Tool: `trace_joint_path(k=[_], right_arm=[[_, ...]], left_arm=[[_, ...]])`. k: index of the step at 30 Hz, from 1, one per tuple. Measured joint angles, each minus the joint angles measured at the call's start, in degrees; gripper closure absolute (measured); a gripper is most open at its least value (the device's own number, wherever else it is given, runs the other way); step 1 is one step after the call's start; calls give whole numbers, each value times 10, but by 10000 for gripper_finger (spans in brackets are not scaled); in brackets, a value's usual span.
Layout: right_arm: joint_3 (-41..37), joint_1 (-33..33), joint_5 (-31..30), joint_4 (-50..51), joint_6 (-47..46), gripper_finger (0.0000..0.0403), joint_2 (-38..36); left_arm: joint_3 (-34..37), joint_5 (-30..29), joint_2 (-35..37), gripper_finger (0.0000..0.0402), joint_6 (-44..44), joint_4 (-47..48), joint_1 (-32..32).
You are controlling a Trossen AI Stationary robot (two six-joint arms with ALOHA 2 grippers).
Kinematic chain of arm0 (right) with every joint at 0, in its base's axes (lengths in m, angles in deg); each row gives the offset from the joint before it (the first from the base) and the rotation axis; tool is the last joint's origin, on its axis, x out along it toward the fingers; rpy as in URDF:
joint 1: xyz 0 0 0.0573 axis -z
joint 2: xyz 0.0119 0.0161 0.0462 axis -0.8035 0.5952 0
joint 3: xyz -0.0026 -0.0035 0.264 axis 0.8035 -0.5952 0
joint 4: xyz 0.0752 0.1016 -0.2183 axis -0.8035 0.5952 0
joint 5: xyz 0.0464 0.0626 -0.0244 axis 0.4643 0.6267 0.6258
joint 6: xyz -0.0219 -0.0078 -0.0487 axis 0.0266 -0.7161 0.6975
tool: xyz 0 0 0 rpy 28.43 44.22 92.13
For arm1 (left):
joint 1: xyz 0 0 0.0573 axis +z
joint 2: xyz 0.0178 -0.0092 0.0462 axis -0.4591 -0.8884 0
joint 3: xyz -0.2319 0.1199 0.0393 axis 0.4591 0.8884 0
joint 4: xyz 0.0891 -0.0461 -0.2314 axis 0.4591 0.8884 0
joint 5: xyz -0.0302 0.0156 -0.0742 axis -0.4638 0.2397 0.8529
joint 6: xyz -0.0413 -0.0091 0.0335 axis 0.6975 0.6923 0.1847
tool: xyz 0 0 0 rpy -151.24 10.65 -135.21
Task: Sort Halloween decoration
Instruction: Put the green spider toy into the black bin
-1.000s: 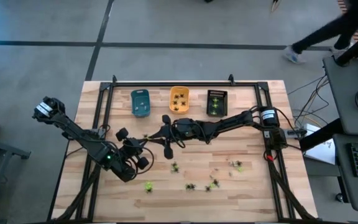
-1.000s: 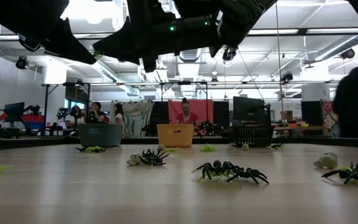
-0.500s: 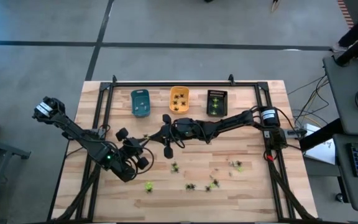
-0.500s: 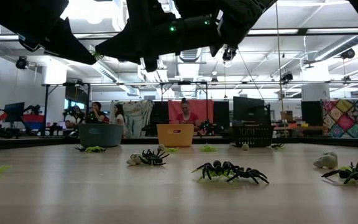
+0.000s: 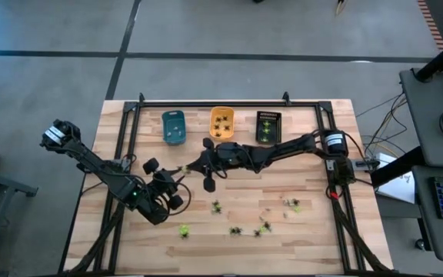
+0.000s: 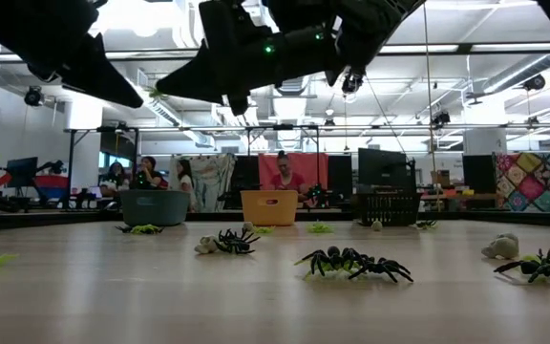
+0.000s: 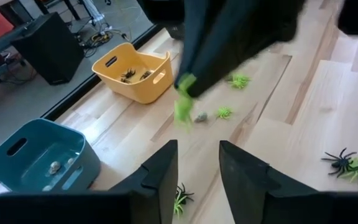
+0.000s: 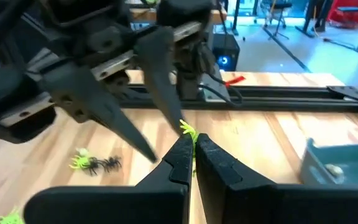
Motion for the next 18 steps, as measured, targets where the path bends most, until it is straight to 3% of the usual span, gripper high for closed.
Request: trace_joint_path(k=[3,7,9,15,18], right_arm=[[0,7,0,45,1,394,-17],[0,23,-32,180,7,394,-53],[0,36,-84,286,14,394,-78],[0,89,-330,596,-46,394,-159],[-1,132,-350,706,-117,394,-187]], left_arm=[[0,0,0,299,0,8,0],[0,9,0,299,0,17,0],[0,15,0,299,1,17,0],[0,17,0,299,0,17,0],[0,15,0,299,-9,16,4]])
